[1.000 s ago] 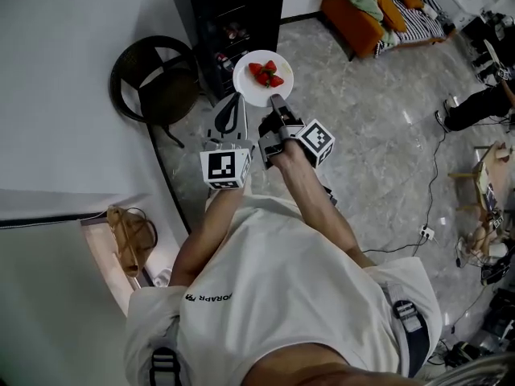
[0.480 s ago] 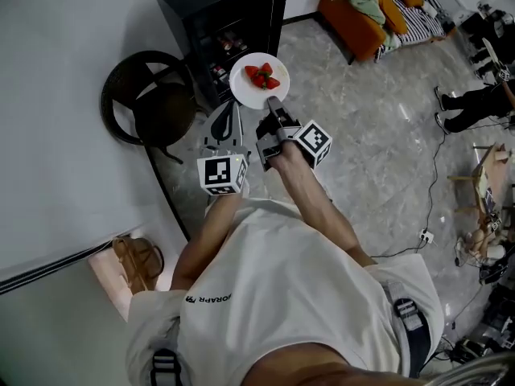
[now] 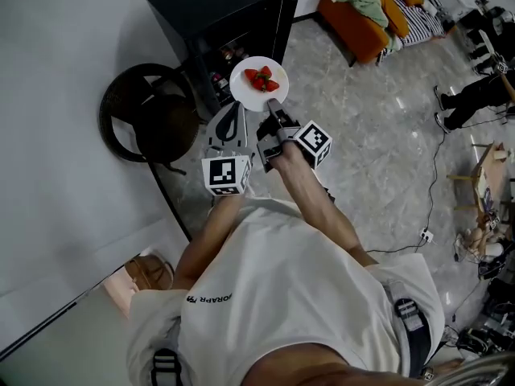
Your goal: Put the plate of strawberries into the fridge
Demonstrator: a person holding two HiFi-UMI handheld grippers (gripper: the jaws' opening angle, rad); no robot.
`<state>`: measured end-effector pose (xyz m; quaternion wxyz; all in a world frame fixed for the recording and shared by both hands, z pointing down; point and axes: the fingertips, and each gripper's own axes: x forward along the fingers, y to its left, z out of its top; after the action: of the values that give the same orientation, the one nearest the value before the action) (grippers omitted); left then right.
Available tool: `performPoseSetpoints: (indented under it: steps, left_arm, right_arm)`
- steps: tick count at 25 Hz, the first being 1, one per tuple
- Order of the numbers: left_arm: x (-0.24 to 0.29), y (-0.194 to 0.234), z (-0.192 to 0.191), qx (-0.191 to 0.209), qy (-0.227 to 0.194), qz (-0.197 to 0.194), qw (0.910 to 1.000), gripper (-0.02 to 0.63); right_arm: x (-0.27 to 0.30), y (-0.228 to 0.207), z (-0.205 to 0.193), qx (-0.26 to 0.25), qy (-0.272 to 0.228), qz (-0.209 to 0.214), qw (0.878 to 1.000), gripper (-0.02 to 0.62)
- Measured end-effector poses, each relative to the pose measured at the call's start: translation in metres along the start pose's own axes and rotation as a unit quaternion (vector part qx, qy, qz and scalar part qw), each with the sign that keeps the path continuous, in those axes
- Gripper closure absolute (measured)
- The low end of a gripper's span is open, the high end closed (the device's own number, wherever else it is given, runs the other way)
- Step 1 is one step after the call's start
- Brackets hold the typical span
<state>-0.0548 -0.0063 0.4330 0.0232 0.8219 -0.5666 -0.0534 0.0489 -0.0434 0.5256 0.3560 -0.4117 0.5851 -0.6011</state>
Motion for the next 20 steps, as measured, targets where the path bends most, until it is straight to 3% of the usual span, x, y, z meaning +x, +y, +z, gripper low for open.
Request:
performPoseSetpoints:
  steps: [9, 20]
  left_arm:
    - [0.044, 0.045, -0.012, -0.011, 0.015, -0.012, 0.9998, 0.604]
    - [0.094, 0.087, -0.009, 0.007, 0.013, -0.022, 0.9996, 0.604]
  right_arm:
    - [0.06, -0.007, 0.0, 0.004, -0.006, -0.021, 1.0, 0.576]
    - [0.126, -0.003, 0.005, 0.006, -0.013, -0.018, 1.0, 0.576]
